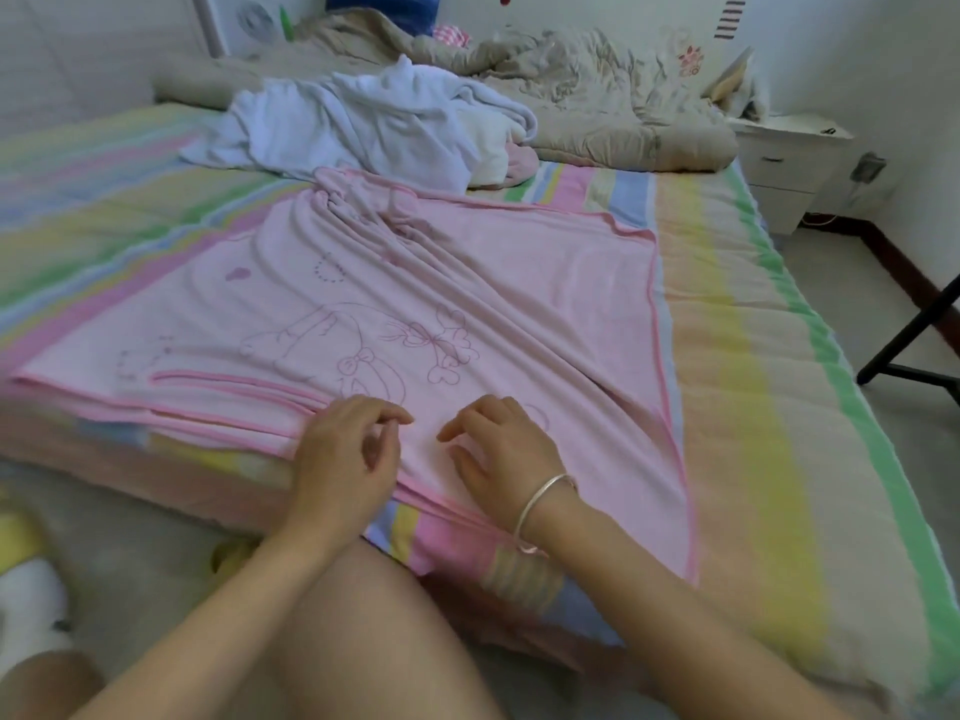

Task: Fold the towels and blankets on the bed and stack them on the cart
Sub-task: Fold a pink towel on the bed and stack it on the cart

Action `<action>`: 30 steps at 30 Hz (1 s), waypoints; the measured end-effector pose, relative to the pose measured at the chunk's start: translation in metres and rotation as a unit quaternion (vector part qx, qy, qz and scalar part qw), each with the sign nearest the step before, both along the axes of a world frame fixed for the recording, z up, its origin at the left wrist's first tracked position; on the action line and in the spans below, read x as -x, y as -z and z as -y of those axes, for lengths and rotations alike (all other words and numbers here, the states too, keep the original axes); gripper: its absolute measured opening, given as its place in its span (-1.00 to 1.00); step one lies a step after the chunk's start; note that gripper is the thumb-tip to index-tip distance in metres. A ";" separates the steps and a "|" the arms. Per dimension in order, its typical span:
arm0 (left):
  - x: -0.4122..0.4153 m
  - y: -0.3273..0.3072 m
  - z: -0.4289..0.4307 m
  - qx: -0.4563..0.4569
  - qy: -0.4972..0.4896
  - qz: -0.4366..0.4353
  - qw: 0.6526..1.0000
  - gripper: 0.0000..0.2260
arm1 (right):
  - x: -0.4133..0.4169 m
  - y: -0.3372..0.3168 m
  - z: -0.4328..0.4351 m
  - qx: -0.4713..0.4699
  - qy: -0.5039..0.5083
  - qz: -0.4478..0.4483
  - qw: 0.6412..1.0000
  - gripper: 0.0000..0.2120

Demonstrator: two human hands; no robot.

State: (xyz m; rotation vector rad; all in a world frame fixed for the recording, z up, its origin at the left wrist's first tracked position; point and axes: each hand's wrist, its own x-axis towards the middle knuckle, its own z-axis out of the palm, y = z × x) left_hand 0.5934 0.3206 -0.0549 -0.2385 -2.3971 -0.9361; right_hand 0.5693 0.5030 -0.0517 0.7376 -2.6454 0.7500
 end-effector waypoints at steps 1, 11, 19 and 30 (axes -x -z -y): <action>0.002 0.000 0.025 0.010 -0.039 -0.008 0.999 -0.81 | 0.002 0.000 0.016 0.005 -0.017 0.000 1.000 -0.68; 0.020 0.021 0.195 0.069 -0.265 0.072 0.959 -0.61 | 0.029 -0.011 0.161 -0.051 -0.083 -0.012 0.995 -0.72; 0.035 0.022 0.282 0.114 -0.371 0.090 0.917 -0.64 | 0.049 -0.005 0.222 -0.127 -0.084 -0.090 0.984 -0.63; 0.069 -0.010 0.329 0.030 -0.344 0.124 0.930 -0.83 | 0.043 -0.011 0.235 -0.098 -0.081 -0.159 0.979 -0.82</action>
